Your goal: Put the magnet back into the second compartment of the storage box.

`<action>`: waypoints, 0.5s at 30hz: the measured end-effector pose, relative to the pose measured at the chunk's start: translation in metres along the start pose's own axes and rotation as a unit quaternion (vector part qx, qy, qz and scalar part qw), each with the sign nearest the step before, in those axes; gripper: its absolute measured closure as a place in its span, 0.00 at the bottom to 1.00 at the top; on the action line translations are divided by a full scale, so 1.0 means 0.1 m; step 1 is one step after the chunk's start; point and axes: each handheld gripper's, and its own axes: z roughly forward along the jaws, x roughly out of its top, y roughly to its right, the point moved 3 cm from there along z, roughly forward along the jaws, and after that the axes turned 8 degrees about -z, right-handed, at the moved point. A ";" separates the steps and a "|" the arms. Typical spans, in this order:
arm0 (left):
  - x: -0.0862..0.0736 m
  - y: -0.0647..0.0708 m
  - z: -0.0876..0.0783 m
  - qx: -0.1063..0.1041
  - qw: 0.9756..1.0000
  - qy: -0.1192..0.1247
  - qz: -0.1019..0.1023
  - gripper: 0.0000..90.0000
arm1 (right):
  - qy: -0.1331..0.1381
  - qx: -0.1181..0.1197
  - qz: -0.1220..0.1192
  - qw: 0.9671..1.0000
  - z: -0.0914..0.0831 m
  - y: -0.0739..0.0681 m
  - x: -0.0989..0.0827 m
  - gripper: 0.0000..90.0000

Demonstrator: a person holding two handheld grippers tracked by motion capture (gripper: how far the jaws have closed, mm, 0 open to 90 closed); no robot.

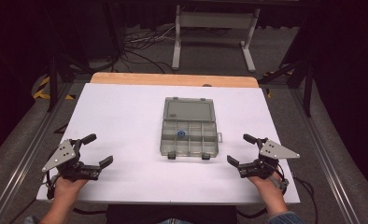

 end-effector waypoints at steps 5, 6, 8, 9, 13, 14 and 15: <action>-0.03 -0.03 0.00 -0.007 1.000 0.012 -0.011 0.00 | -0.003 0.002 -0.001 1.000 0.00 0.00 -0.07 0.00; -0.04 -0.04 0.00 -0.007 1.000 0.016 -0.016 0.00 | -0.005 0.003 0.000 1.000 0.00 0.00 -0.08 0.00; -0.05 -0.06 0.00 -0.010 0.999 0.018 -0.025 0.00 | -0.017 0.004 0.000 1.000 0.02 0.00 -0.13 0.00; -0.05 -0.07 0.00 -0.011 0.999 0.024 -0.030 0.00 | -0.025 0.005 0.003 1.000 0.03 0.00 -0.15 0.00; -0.07 -0.10 -0.02 -0.009 0.999 0.031 -0.033 0.00 | -0.035 0.008 0.014 0.999 0.04 0.02 -0.22 0.00; -0.07 -0.10 -0.02 -0.009 0.999 0.031 -0.033 0.00 | -0.036 0.008 0.014 0.999 0.05 0.02 -0.23 0.00; -0.08 -0.10 -0.03 -0.009 0.999 0.030 -0.034 0.00 | -0.037 0.010 0.013 0.999 0.05 0.02 -0.23 0.00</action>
